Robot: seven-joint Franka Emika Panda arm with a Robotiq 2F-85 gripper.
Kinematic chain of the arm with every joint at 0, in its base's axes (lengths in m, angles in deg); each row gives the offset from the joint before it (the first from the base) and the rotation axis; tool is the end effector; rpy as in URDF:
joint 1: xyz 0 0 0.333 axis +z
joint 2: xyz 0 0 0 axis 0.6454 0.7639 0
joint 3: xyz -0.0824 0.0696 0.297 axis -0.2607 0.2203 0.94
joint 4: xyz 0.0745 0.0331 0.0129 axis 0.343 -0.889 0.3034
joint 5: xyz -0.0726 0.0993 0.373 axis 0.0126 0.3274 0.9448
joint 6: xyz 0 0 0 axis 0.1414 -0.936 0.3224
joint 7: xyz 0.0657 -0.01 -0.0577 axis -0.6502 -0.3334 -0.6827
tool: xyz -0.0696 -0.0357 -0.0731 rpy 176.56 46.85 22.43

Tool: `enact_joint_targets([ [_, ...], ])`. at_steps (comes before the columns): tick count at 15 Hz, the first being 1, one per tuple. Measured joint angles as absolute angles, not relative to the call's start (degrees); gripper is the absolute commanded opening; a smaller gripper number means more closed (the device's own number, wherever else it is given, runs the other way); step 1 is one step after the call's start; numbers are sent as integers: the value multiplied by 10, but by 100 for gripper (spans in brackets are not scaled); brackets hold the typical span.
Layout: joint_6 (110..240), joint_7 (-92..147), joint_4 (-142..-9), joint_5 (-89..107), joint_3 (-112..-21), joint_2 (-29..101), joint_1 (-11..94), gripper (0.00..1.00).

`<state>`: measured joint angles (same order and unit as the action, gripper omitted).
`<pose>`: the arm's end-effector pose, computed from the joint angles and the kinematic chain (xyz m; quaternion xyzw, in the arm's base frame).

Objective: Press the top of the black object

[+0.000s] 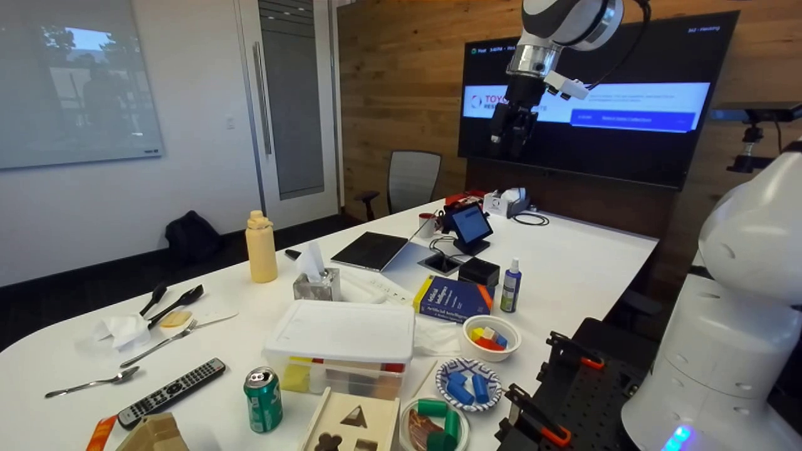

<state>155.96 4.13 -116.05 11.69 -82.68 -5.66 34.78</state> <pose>0.3890 -0.1987 0.5126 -0.9946 0.0443 -0.0825 0.0451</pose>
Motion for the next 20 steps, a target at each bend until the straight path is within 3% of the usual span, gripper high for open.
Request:
enact_joint_targets([
  [6, 1678, -76, -1082, 163, -905, 163, 337, 100],
  [11, 1683, -170, -954, 247, -854, 353, 245, 100],
  [20, 1673, -176, -725, 223, -772, 604, 97, 100],
])
